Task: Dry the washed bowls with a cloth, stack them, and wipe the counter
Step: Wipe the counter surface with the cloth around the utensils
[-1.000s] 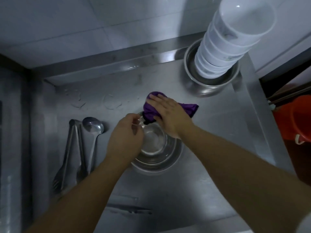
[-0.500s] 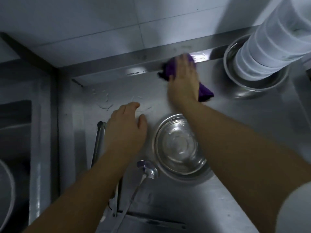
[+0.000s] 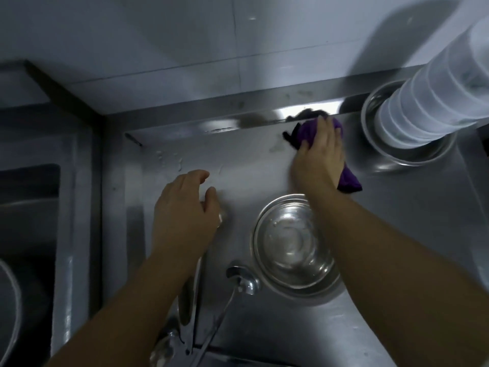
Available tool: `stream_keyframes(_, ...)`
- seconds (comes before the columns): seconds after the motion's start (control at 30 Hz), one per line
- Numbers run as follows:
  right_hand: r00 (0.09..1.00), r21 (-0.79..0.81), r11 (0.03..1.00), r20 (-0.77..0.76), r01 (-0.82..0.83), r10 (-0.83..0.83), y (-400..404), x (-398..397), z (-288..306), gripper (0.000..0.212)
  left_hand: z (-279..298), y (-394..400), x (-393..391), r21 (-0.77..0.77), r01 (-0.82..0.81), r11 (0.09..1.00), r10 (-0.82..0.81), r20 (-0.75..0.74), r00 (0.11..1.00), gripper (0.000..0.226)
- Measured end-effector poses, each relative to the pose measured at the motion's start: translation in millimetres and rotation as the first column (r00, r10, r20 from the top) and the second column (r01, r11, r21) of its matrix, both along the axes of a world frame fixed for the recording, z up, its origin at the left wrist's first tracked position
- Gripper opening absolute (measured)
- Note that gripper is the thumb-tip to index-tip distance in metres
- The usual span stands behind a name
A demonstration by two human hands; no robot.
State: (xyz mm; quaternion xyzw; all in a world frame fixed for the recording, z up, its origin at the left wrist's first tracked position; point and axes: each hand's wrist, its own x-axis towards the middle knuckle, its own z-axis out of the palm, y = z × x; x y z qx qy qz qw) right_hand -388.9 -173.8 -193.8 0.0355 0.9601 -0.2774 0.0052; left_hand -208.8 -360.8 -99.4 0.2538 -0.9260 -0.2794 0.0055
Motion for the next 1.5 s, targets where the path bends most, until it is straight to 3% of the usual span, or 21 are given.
stream_keyframes(0.07, 1.000, 0.006, 1.000, 0.002, -0.007, 0.007, -30.9, -4.8, 2.9, 0.068, -1.1, -9.0, 6.5, -0.001, -0.028, 1.000, 0.028, 0.002, 1.000, 0.037)
stream_keyframes(0.13, 0.965, -0.013, 0.967, -0.068, -0.255, 0.254, -62.4, 8.1, 2.0, 0.068, -1.5, -17.9, 12.6, 0.000, -0.056, 0.998, 0.056, 0.016, 0.998, 0.035)
stream_keyframes(0.17, 0.888, 0.000, 0.892, -0.103, -0.451, 0.449, -75.4, 18.9, 0.8, 0.066, -1.7, -21.7, 15.1, -0.003, -0.066, 0.998, 0.066, 0.024, 0.998, 0.035)
stream_keyframes(0.23, 0.619, 0.031, 0.622, -0.066, -0.783, 0.783, -91.6, 42.4, -0.2, 0.062, -1.2, -26.4, 18.3, -0.017, -0.067, 0.998, 0.067, 0.038, 0.997, 0.034)
stream_keyframes(0.27, 0.497, 0.029, 0.497, -0.005, -0.867, 0.868, -93.3, 51.8, -0.2, 0.062, -0.6, -28.0, 19.5, -0.027, -0.063, 0.998, 0.064, 0.041, 0.997, 0.034)
stream_keyframes(0.33, 0.390, 0.022, 0.389, 0.034, -0.921, 0.920, -81.0, 57.2, 0.1, 0.062, 2.3, -30.4, 20.4, -0.043, -0.063, 0.997, 0.065, 0.034, 0.997, 0.035)
stream_keyframes(0.4, 0.429, 0.042, 0.429, -0.001, -0.902, 0.903, -51.8, 52.0, 0.9, 0.064, 5.5, -31.0, 19.2, -0.040, -0.060, 0.997, 0.061, 0.017, 0.998, 0.035)
stream_keyframes(0.47, 0.590, 0.047, 0.593, -0.061, -0.804, 0.805, -12.9, 41.7, 1.2, 0.065, 7.5, -31.2, 18.7, -0.034, -0.055, 0.998, 0.055, -0.001, 0.998, 0.034)
stream_keyframes(0.53, 0.799, 0.030, 0.802, -0.068, -0.596, 0.597, 29.1, 27.8, 3.2, 0.065, 9.1, -28.3, 19.5, -0.025, -0.051, 0.998, 0.051, -0.008, 0.999, 0.033)
stream_keyframes(0.6, 0.886, 0.054, 0.885, -0.012, -0.462, 0.463, 64.1, 25.8, 3.8, 0.064, 10.6, -23.3, 21.9, -0.006, -0.046, 0.999, 0.046, -0.014, 0.999, 0.032)
stream_keyframes(0.93, 0.810, 0.145, 0.798, 0.052, -0.585, 0.585, 165.0, 161.6, -1.6, 0.049, 14.9, 12.7, 51.1, -0.032, 0.055, 0.998, -0.055, -0.006, 0.998, 0.024)
stream_keyframes(1.1, 0.896, -0.044, 0.913, 0.177, -0.407, 0.408, 171.9, 260.9, 6.3, 0.052, 15.5, 30.0, 80.4, -0.016, 0.061, 0.998, -0.061, 0.004, 0.998, 0.024)
stream_keyframes(1.17, 0.899, -0.123, 0.926, 0.226, -0.357, 0.376, 166.8, 293.1, 11.0, 0.064, 14.9, 38.4, 94.5, -0.002, 0.051, 0.999, -0.051, 0.016, 0.999, 0.026)
stream_keyframes(1.27, 0.866, -0.237, 0.895, 0.251, -0.378, 0.432, 155.8, 333.3, 19.3, 0.076, 13.6, 52.3, 111.7, 0.010, 0.007, 1.000, -0.007, 0.056, 0.998, 0.030)
stream_keyframes(1.4, 0.789, -0.319, 0.828, 0.281, -0.461, 0.547, 149.4, 367.3, 23.8, 0.068, 11.5, 71.2, 128.4, -0.005, -0.017, 1.000, 0.017, 0.086, 0.996, 0.030)
stream_keyframes(1.5, 0.744, -0.294, 0.803, 0.308, -0.518, 0.593, 153.9, 365.8, 30.9, 0.062, 14.5, 77.0, 149.3, -0.036, -0.047, 0.998, 0.053, 0.160, 0.986, 0.029)
